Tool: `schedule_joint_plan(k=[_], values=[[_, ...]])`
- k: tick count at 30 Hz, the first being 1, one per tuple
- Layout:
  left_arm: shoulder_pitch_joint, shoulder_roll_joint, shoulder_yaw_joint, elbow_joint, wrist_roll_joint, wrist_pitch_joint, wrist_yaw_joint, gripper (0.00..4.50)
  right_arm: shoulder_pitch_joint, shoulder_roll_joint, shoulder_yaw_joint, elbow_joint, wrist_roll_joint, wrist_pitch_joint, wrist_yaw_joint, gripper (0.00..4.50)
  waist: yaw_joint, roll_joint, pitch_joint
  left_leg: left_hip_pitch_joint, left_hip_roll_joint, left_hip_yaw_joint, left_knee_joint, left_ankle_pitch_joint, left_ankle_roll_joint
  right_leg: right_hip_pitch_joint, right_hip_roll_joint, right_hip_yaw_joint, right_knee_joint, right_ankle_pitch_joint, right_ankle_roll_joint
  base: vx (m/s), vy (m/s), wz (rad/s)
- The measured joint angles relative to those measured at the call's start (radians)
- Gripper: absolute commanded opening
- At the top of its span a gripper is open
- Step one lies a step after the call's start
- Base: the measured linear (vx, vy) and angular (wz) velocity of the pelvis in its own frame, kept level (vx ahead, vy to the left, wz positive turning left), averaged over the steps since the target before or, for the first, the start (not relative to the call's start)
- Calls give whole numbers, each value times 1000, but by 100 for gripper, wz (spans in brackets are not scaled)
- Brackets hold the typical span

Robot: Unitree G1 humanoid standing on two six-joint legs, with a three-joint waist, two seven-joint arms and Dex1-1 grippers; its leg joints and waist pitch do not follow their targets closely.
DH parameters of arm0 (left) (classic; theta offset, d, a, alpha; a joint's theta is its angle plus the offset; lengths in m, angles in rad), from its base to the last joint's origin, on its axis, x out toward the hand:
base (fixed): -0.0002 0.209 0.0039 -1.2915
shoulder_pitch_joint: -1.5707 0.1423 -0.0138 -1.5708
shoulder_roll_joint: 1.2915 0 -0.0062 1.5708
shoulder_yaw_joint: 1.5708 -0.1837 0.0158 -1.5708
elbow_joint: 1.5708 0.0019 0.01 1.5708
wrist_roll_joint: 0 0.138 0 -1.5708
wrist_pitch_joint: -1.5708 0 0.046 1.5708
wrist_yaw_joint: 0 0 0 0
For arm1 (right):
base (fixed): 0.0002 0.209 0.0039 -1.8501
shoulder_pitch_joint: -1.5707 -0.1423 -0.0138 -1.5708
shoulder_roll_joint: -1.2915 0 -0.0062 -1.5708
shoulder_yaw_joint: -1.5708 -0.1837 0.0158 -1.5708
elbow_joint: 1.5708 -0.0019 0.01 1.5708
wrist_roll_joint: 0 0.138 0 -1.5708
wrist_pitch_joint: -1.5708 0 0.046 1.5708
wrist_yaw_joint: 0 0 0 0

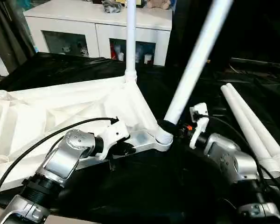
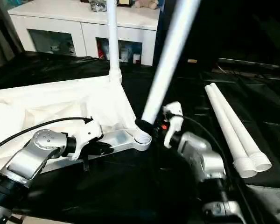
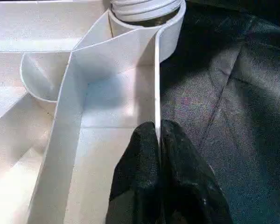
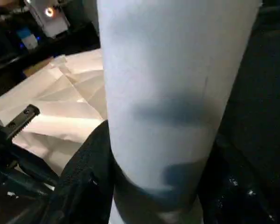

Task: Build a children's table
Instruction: Insert table leg to table base

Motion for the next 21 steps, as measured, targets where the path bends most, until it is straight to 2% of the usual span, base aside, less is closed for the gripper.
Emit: schedule_joint_plan(k=[3,5,10,14,21], values=[[0,-2,0,3,0,-2,0,0,32,0,12,-14,-14,-58,-1,191,0,2,-1,0,0,0,0,0,0,0,0,0,-1,0,0,0,0,0],[0,-2,0,10,0,-11,0,0,38,-18,49,-35,-58,-97,-1,191,0,4,-2,0,0,0,0,0,0,1,0,0,-1,0,0,0,0,0],[-2,-5,-2,17,5,-17,0,0,37,-60,116,-80,-139,-137,-3,191,0,3,-2,1,0,0,-1,0,0,2,0,0,-1,0,1,0,0,0],[-3,-6,-3,18,9,-20,0,0,24,-69,137,-83,-165,-130,-2,191,0,2,-3,1,0,0,-1,0,0,2,0,0,-2,0,1,0,0,0],[-3,-5,-3,34,10,-57,-9,0,-18,-95,143,-71,-155,-59,44,191,0,1,-2,1,0,0,-1,0,0,2,0,0,-2,0,1,0,0,0]])
